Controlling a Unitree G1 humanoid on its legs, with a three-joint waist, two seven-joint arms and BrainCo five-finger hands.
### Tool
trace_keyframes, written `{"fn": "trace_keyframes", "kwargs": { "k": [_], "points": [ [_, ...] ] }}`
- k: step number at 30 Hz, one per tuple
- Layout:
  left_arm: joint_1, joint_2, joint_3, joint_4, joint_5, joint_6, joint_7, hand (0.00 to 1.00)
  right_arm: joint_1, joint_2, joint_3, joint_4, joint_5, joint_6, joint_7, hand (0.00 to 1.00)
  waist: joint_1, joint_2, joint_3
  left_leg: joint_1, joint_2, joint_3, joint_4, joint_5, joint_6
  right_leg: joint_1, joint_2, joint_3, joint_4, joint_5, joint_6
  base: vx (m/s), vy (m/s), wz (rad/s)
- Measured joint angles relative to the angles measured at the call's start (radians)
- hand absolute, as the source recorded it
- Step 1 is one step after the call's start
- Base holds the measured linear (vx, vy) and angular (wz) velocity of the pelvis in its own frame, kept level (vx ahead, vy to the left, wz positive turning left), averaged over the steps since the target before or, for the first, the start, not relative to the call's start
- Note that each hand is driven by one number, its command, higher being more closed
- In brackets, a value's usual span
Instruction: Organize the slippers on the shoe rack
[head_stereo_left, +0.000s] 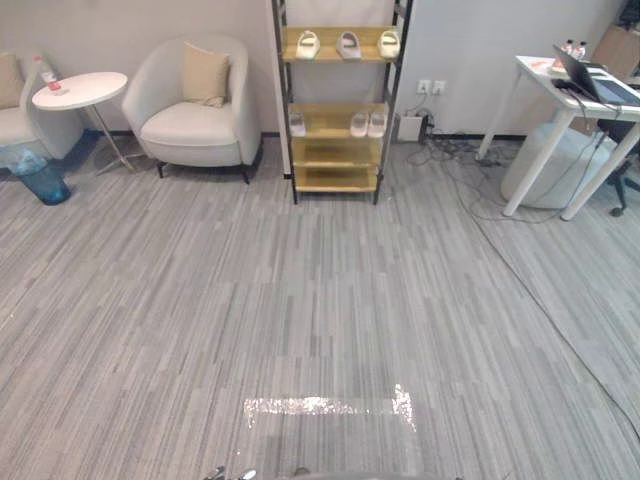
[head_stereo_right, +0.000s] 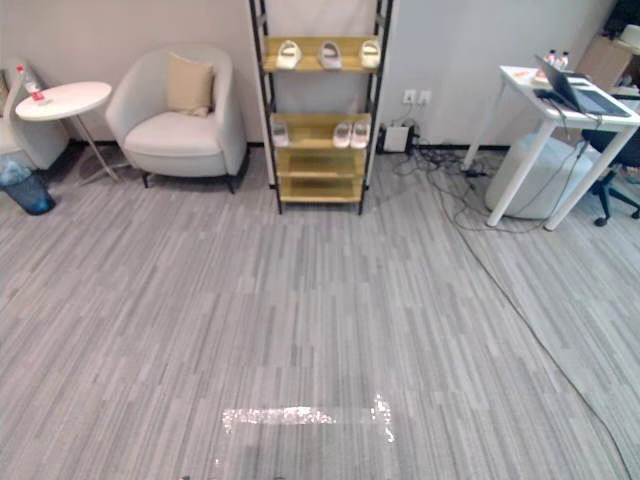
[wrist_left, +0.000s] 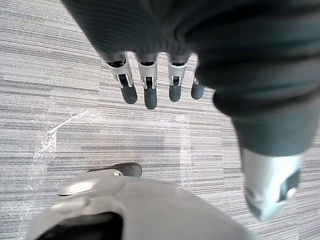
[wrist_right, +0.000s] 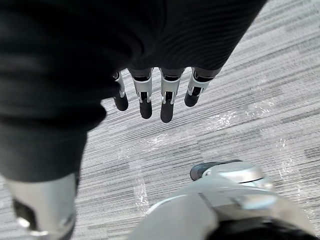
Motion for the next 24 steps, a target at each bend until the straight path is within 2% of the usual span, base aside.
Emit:
{"fn": "trace_keyframes", "kwargs": {
  "k": [9, 14, 24],
  "points": [
    [-0.029, -0.001, -0.001, 0.030, 0.022, -0.009, 0.000, 0.00, -0.049, 0.003, -0.005, 0.008, -0.002, -0.013, -0.005, 0.00, 0.000, 0.002, 0.028, 0.054, 0.012, -0.001, -0.045, -0.007, -0.013, 0.062, 0.018, -0.019, -0.059, 0.003, 0.002, 0.09, -0.047, -0.01],
    [-0.037, -0.001, -0.001, 0.031, 0.022, -0.015, 0.000, 0.00, -0.071, 0.012, -0.032, 0.008, -0.002, -0.015, -0.006, 0.00, 0.001, 0.002, 0.043, 0.071, 0.010, -0.001, -0.046, -0.010, -0.019, 0.085, 0.015, -0.022, -0.070, 0.003, 0.016, 0.01, -0.006, 0.00],
    [-0.041, 0.000, -0.001, 0.031, 0.022, -0.015, 0.001, 0.00, -0.079, 0.013, -0.031, 0.007, -0.002, -0.015, -0.006, 0.00, 0.002, 0.000, 0.049, 0.070, 0.011, -0.002, -0.046, -0.010, -0.018, 0.085, 0.016, -0.025, -0.071, 0.002, 0.019, 0.00, 0.000, 0.00]
  ]
}}
